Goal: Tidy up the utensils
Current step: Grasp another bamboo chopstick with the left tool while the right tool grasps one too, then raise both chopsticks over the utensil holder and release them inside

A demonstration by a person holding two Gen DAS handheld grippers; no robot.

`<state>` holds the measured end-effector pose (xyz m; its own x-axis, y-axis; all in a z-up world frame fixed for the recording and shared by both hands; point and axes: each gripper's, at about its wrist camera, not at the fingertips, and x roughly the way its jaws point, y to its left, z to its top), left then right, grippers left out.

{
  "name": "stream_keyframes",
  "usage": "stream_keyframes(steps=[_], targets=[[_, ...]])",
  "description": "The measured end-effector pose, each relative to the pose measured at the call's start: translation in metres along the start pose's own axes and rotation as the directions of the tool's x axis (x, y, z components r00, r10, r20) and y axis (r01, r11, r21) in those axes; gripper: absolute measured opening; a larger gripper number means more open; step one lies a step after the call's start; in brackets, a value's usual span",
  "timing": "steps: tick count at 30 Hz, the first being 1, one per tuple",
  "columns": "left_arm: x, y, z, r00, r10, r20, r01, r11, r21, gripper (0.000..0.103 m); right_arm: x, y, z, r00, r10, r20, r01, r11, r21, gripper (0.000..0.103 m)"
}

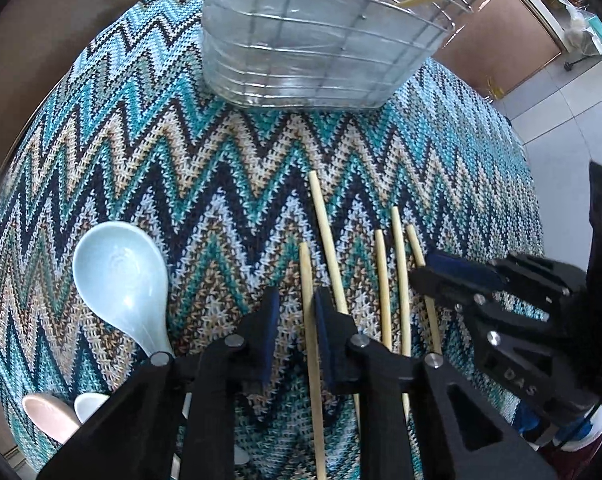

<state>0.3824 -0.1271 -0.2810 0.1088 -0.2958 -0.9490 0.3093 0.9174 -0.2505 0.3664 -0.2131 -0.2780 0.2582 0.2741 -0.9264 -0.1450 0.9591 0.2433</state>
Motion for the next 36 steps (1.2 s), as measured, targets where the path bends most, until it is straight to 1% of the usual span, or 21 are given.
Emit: stream_keyframes(steps=[6,8,11,12,13,14,18,22,24,26,28,31,33,35,36], targets=[[-0.008,0.014,-0.004,1.000,-0.010,-0.011,0.010,1.000,-0.011,0.016,0.008,0.006,0.011,0.999,-0.041,-0.020,0.040,0.999,-0.035,0.015],[-0.007,0.010,-0.005,1.000,-0.004,-0.016,0.004,1.000,-0.013,0.016,0.012,0.010,0.014,0.998,-0.054,-0.031,0.052,0.997,-0.048,0.015],[-0.004,-0.001,0.003,1.000,0.010,-0.019,-0.010,1.000,-0.003,0.016,0.019,0.016,0.018,0.997,-0.072,-0.038,0.069,0.995,-0.069,0.014],[-0.002,0.000,0.004,1.000,0.011,-0.021,-0.012,1.000,-0.010,0.015,0.020,0.017,0.019,0.996,-0.077,-0.039,0.074,0.994,-0.074,0.011],[-0.002,0.001,0.005,1.000,0.017,-0.020,-0.017,1.000,-0.015,0.010,0.021,0.018,0.019,0.996,-0.080,-0.039,0.077,0.994,-0.077,0.010],[-0.002,0.001,0.006,1.000,0.020,-0.019,-0.021,1.000,-0.018,0.007,0.021,0.018,0.019,0.996,-0.076,-0.039,0.072,0.995,-0.075,0.009],[-0.004,0.011,0.001,1.000,0.004,-0.005,-0.004,0.999,-0.047,0.005,0.016,0.015,0.015,0.999,-0.045,-0.027,0.044,0.997,-0.056,0.006],[-0.019,0.017,-0.011,0.998,-0.027,0.053,0.030,0.998,-0.057,0.005,-0.006,0.006,0.005,1.000,0.002,0.005,-0.002,0.999,-0.038,0.006],[-0.030,0.020,-0.018,0.995,-0.054,0.083,0.060,0.996,-0.064,0.005,-0.022,0.003,-0.001,0.999,0.018,0.032,-0.016,0.999,-0.041,0.006],[-0.048,0.023,-0.027,0.986,-0.085,0.140,0.094,0.994,-0.060,0.005,-0.037,0.004,-0.006,0.997,0.040,0.066,-0.037,0.998,-0.049,0.006],[-0.064,0.027,-0.038,0.976,-0.102,0.190,0.114,0.992,-0.050,0.005,-0.056,0.007,-0.012,0.992,0.063,0.108,-0.056,0.996,-0.063,0.006],[-0.091,0.030,-0.055,0.954,-0.124,0.273,0.137,0.990,-0.032,0.005,-0.084,0.011,-0.023,0.981,0.078,0.175,-0.065,0.994,-0.084,0.006],[-0.113,0.029,-0.066,0.929,-0.137,0.343,0.154,0.988,-0.022,0.005,-0.102,0.014,-0.030,0.970,0.087,0.227,-0.066,0.993,-0.096,0.006],[-0.132,0.025,-0.070,0.905,-0.138,0.403,0.158,0.987,-0.017,0.005,-0.121,0.022,-0.033,0.951,0.095,0.295,-0.065,0.992,-0.111,0.006],[-0.147,0.025,-0.073,0.883,-0.141,0.448,0.163,0.986,-0.012,0.005,-0.131,0.026,-0.033,0.938,0.095,0.332,-0.059,0.991,-0.118,0.006]])
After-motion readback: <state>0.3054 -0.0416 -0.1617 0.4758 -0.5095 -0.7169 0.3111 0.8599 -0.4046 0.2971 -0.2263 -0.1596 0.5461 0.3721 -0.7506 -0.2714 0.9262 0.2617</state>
